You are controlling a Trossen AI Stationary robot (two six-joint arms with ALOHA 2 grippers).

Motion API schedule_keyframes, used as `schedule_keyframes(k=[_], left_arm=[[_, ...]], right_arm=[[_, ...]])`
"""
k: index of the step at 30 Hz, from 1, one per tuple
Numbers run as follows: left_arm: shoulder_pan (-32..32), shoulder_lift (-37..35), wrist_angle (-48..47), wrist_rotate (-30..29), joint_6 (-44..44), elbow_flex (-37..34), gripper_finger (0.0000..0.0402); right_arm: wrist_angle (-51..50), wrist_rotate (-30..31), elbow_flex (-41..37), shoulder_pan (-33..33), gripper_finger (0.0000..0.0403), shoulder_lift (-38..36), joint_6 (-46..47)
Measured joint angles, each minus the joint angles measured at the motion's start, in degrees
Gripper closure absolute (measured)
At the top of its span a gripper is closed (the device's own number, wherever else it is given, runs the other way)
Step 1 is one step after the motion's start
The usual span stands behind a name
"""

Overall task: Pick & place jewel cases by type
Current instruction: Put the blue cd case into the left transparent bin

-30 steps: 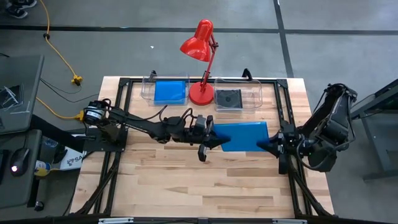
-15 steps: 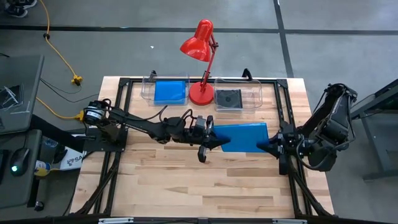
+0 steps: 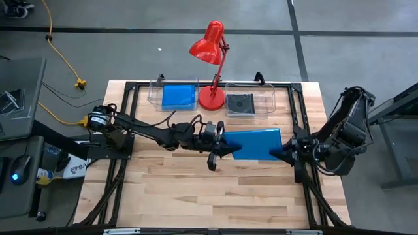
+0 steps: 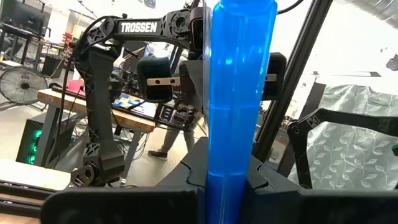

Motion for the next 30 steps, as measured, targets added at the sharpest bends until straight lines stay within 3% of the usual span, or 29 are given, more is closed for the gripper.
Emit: schedule_keyframes(k=[20,30], left_arm=[[0.07,-0.04,1.85,0.91,3.63,-0.03,0.0375],[0.13,-2.07,-0.42,1.8,5.45,-0.07,0.0381]], right_arm=[[5.29,0.12,-0.07,0.86,0.0319,-5.74,-9.1],[10.13,6.66,0.04,5.84,0.0296,-9.04,-15.79]])
